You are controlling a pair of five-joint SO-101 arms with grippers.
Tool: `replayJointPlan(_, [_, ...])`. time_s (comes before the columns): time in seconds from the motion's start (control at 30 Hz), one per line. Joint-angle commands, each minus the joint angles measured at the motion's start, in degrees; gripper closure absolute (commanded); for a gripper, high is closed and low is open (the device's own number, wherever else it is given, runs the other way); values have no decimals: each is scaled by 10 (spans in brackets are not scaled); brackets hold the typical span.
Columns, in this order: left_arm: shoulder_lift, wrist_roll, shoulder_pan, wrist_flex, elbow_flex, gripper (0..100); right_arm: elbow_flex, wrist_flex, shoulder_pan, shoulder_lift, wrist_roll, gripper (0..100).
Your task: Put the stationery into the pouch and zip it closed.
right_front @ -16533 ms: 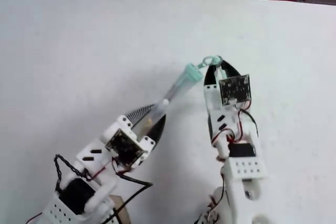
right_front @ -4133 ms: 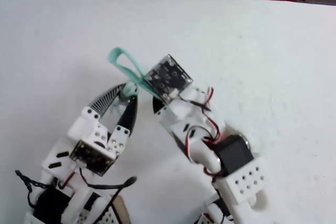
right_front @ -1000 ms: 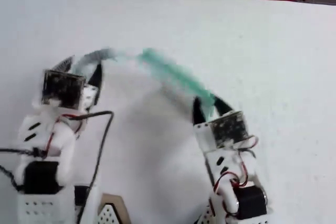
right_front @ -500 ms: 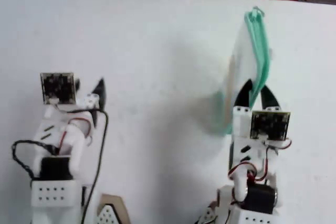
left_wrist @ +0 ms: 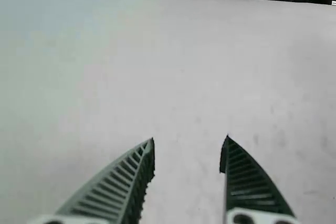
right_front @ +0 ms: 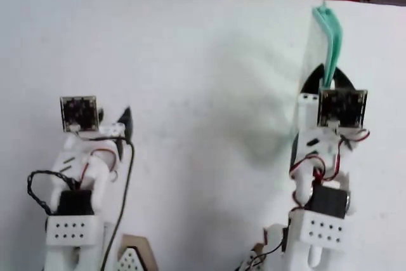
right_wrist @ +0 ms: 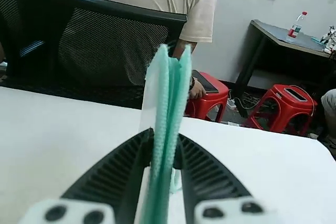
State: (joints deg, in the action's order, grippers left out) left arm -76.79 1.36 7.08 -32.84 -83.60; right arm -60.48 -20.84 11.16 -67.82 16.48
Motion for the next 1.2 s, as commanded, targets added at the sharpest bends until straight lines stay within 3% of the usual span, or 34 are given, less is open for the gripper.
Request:
replayJointPlan(0.0, [-5,3,1,13,3,793,64,22,2,15,13,980])
replayJointPlan(0.43, [-5,2,0,13,3,793,76,152,-12,192,8,980])
replayJointPlan(0.83, [-5,1,-25,12,4,793,-96,143,2,131,15,980])
replayJointPlan(1.0, [-5,1,-23,12,4,793,-135,44,-9,72,49,980])
replayJointPlan(1.17, [-5,1,-22,11,5,793,-135,-117,-81,-32,57,980])
